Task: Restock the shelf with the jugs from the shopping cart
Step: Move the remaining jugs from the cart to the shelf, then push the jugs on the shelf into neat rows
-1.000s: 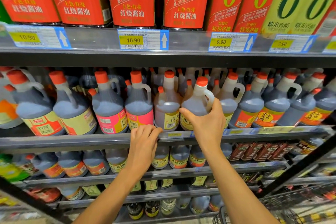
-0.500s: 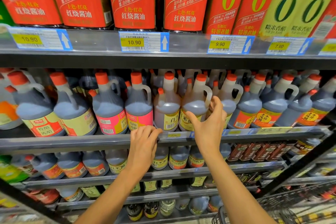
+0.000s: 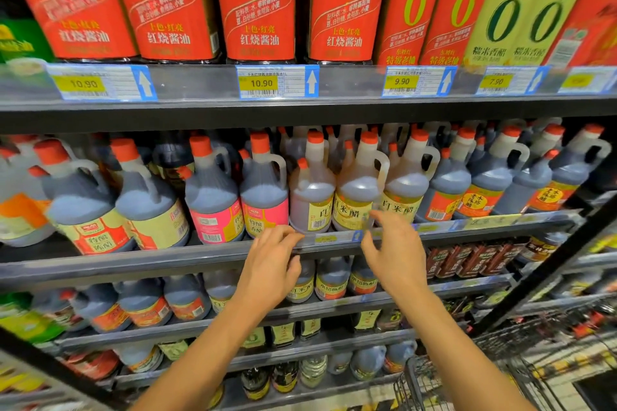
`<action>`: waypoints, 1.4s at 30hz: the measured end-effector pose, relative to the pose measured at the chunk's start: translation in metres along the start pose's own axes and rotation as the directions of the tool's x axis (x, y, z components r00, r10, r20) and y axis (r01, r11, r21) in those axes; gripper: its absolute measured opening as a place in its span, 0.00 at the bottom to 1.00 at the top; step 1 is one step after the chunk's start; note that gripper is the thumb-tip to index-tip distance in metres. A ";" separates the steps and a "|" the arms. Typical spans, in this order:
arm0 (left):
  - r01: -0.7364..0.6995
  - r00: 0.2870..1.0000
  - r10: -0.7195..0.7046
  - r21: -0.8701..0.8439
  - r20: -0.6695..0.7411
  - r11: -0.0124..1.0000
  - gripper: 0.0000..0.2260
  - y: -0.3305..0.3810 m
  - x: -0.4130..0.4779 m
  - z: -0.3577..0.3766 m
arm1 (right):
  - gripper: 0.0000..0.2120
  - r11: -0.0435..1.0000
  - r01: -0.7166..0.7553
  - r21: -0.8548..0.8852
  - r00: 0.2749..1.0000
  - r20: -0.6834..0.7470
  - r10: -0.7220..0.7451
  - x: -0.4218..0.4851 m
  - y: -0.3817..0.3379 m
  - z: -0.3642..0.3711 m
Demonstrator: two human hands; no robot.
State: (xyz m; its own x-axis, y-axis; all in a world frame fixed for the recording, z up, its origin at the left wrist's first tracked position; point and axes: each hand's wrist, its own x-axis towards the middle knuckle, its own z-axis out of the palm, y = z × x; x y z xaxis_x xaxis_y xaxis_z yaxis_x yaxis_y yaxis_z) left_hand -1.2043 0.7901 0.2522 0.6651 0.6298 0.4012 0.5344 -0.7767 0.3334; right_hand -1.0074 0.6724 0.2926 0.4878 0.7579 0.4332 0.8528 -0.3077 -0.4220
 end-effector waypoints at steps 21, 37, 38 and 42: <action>0.380 0.917 -0.398 0.226 0.037 0.897 0.11 -0.038 -0.112 -0.121 | 0.17 0.925 0.378 -0.032 0.842 0.429 -0.329 -0.041 -0.118 0.008; 0.553 0.750 -0.630 -0.333 -0.201 0.764 0.31 -0.199 -0.111 -0.201 | 0.47 0.938 0.012 0.345 0.977 0.195 -0.084 -0.007 -0.303 0.106; 0.536 0.756 -0.624 -0.358 -0.197 0.764 0.34 -0.203 -0.107 -0.199 | 0.44 0.950 -0.003 0.312 0.982 0.180 -0.056 -0.005 -0.307 0.110; 0.486 0.769 -0.609 -0.439 -0.196 0.755 0.36 -0.216 -0.093 -0.187 | 0.37 0.978 -0.020 0.208 0.992 0.128 -0.007 0.001 -0.321 0.122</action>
State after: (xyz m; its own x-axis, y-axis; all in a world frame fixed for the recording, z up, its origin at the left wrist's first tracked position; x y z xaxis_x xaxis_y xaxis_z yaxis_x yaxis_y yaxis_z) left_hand -1.4786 0.9005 0.3026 0.0842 0.9584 0.2727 0.4977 -0.2775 0.8217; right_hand -1.3032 0.8422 0.3308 0.4541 0.8275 0.3301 0.7850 -0.1964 -0.5875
